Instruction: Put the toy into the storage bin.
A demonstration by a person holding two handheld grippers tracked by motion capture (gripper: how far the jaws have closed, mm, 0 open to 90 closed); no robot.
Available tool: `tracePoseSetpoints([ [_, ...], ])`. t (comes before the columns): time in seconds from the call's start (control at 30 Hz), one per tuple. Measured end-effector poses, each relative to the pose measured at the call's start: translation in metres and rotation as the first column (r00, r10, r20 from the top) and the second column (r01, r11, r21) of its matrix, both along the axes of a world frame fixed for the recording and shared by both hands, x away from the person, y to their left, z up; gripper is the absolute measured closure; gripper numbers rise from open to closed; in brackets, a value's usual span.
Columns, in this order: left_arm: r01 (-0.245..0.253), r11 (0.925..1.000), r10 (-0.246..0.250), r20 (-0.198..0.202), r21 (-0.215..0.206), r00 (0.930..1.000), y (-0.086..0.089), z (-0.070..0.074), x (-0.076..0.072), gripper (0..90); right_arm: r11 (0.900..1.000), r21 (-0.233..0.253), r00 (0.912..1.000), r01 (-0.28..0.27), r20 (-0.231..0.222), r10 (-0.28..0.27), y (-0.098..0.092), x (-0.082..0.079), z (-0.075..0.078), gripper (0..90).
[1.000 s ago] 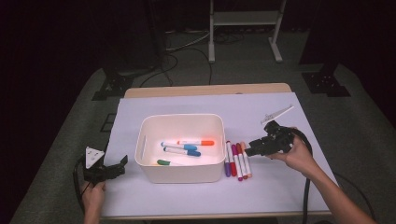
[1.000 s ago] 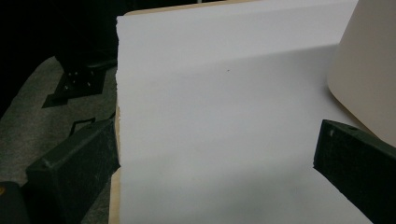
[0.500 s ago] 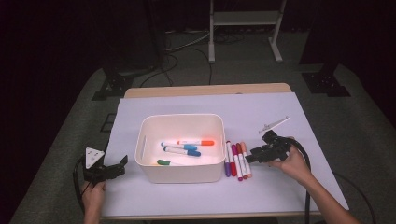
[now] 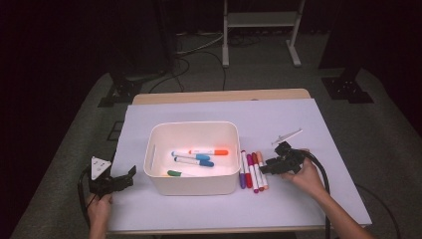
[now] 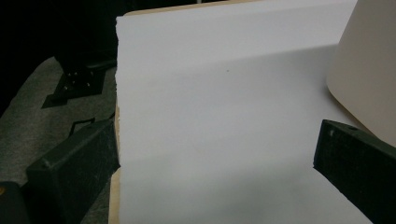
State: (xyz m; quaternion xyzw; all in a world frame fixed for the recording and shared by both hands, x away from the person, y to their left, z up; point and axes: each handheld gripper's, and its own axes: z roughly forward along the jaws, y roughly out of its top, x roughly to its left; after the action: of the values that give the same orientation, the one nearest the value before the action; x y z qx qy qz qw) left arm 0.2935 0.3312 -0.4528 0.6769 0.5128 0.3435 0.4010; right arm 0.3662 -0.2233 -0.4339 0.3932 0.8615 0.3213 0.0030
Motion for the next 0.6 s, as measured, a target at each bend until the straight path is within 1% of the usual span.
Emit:
tracePoseSetpoints([
  [0.13, 0.0, 1.0, 0.0, -0.001, -0.001, 1.0, 0.0, 0.0, 0.0, 0.0, 1.0, 0.007, 1.0, 0.01, 0.0, -0.01, 0.002, 0.001, -0.002, 53.3],
  [0.4, 0.001, 1.0, -0.001, 0.001, -0.001, 1.0, 0.0, 0.0, 0.0, 0.0, 0.999, -0.028, 0.9994, 0.031, 0.013, -0.031, 0.002, 0.001, -0.004, 54.3],
  [0.5, 0.001, 1.0, -0.001, -0.001, 0.0, 1.0, 0.0, 0.0, 0.0, 0.0, 0.997, -0.056, 0.9982, 0.054, 0.03, -0.053, -0.004, -0.001, -0.003, 55.6],
  [0.6, 0.002, 1.0, -0.002, 0.001, 0.0, 1.0, 0.0, 0.0, 0.0, 0.0, 0.991, -0.101, 0.9952, 0.086, 0.055, -0.081, -0.01, -0.003, -0.002, 58.9],
])
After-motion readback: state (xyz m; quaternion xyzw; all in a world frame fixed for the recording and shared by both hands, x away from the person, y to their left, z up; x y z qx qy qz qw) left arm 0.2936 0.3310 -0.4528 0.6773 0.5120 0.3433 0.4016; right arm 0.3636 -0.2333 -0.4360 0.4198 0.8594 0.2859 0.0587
